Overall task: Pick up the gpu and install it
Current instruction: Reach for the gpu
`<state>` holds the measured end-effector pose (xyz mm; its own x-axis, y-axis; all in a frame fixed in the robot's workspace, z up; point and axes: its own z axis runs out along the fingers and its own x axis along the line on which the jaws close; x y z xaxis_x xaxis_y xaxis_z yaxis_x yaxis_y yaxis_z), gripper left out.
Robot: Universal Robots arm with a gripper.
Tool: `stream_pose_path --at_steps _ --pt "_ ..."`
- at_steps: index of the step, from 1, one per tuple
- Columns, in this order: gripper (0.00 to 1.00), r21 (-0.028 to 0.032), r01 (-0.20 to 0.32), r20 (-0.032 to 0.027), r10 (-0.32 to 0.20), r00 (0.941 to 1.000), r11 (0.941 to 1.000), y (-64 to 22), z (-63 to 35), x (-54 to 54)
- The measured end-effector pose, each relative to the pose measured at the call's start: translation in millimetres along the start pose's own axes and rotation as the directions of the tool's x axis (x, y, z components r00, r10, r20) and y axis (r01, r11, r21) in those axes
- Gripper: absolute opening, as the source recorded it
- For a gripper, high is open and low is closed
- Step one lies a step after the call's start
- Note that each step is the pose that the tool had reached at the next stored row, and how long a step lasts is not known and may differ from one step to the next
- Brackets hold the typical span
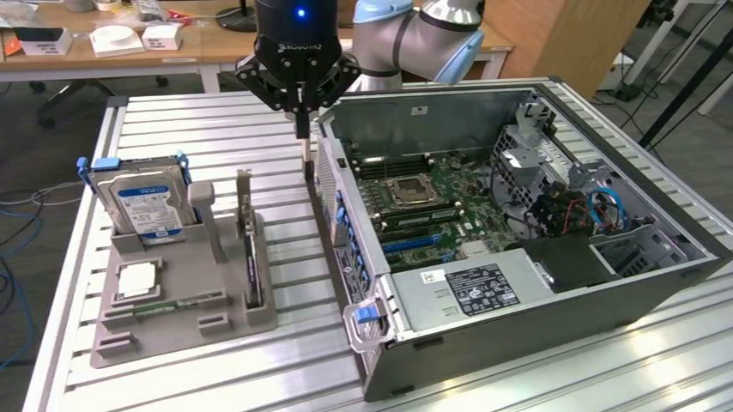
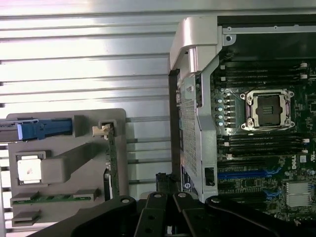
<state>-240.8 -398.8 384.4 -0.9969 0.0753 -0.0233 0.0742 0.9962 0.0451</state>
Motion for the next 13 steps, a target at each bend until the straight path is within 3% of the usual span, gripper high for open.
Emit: stream_pose_path --at_steps 13 --pt "0.11 0.0001 0.000 -0.0001 0.000 1.0000 1.0000 -0.7 0.9 7.5"
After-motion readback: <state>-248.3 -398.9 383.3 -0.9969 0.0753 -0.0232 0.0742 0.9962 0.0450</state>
